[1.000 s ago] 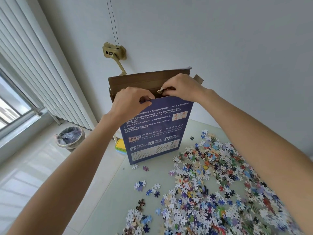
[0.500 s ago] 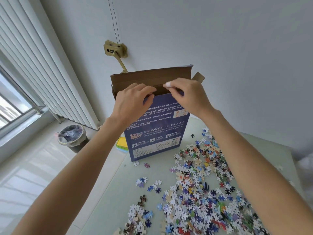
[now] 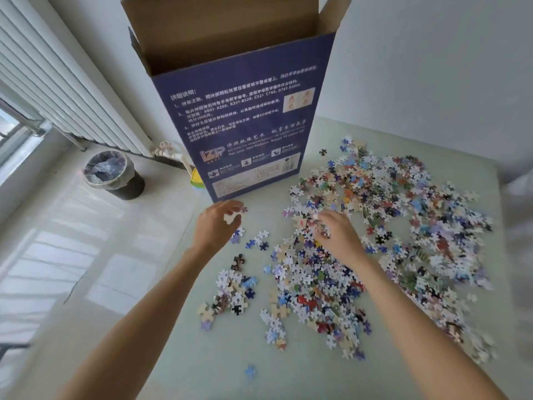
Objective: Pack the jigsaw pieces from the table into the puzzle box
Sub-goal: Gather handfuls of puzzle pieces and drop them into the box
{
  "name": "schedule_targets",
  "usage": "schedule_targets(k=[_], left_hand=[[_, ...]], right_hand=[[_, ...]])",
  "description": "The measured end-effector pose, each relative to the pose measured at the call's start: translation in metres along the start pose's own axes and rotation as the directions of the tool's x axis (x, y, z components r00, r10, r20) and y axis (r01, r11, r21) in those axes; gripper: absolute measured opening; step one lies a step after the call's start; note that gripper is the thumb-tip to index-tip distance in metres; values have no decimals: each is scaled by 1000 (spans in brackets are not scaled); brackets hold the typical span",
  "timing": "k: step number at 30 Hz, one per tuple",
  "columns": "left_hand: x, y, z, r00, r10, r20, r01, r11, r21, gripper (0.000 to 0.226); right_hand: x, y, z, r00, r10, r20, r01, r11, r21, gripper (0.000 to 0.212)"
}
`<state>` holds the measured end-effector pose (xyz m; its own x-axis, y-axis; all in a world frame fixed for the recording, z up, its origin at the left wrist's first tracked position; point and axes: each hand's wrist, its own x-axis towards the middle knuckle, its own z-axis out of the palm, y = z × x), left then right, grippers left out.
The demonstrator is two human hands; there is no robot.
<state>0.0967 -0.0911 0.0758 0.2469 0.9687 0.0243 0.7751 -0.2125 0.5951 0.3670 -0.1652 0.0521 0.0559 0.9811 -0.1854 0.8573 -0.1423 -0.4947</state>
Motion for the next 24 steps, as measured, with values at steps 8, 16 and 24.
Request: schedule_targets(k=[8,16,24], left_hand=[[9,-56,57,906,-306,291,226,933,278,83],[-27,-20,93,869,-156,469,-51,916,399,89],[-60,20,117,838,-88,538,-60,966,252,106]], right_hand=[[-4,29,44,888,380,259,-331,919,-213,90],[-33,13,72,968,194,158,-140,942,-304,88],[-44,4,79,971,193,142,-175,976,-132,97]])
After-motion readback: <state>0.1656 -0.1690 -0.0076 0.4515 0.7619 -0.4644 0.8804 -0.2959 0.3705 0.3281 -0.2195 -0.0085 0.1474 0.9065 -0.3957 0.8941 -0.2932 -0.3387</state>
